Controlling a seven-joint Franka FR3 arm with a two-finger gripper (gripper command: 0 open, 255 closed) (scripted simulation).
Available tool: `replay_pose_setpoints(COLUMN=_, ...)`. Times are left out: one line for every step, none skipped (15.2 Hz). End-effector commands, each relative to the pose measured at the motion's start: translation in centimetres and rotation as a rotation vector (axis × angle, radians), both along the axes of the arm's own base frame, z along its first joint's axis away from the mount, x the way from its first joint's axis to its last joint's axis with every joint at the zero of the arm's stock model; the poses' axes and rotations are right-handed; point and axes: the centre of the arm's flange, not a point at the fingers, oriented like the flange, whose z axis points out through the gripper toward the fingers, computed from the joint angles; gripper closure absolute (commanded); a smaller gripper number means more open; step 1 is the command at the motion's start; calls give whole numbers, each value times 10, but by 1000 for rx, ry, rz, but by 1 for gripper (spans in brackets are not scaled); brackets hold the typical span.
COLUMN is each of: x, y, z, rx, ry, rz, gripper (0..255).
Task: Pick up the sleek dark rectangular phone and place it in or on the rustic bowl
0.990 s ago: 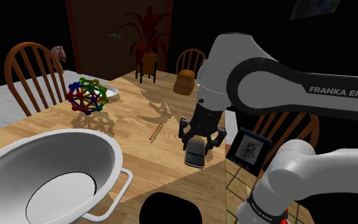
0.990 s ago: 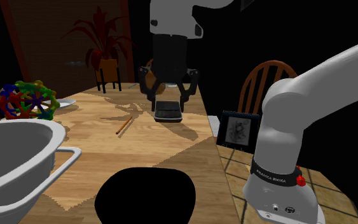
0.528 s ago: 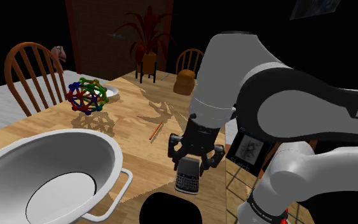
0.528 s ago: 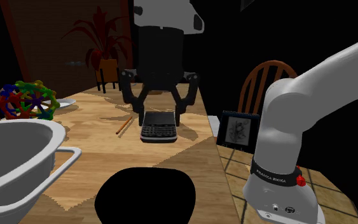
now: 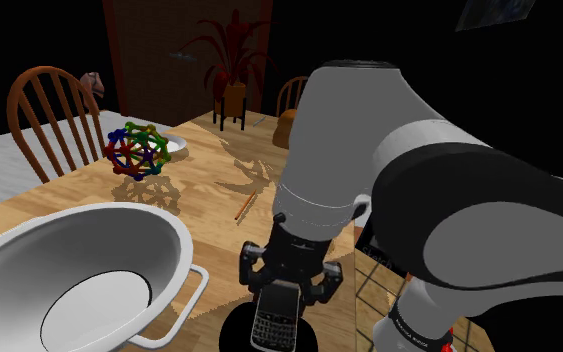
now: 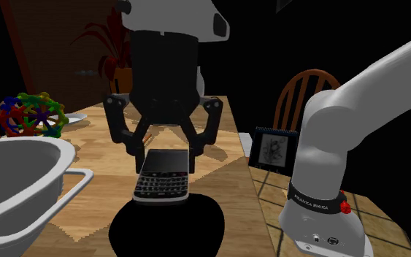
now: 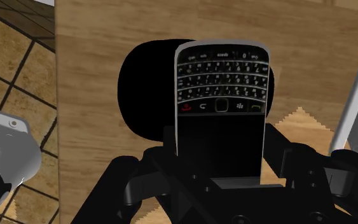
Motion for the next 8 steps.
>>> replay_pose_setpoints(x=-2, y=2, z=-10, rx=0, ry=0, rz=0, gripper=255)
replay_pose_setpoints(x=-2, y=2, z=-15, rx=0, ry=0, rz=0, gripper=255)
replay_pose_setpoints(x=-2, y=2, z=-20, rx=0, ry=0, rz=0, gripper=255)
replay_pose_setpoints(x=-2, y=2, z=-26, rx=0, ry=0, rz=0, gripper=255)
replay_pose_setpoints(x=-2, y=2, z=-31, rx=0, ry=0, rz=0, gripper=255)
replay_pose_setpoints(x=-2, y=2, z=-36, rx=0, ry=0, rz=0, gripper=255)
replay_pose_setpoints(x=-2, y=2, z=-42, rx=0, ry=0, rz=0, gripper=255)
replay_pose_setpoints(x=-2, y=2, z=-47, rx=0, ry=0, rz=0, gripper=255)
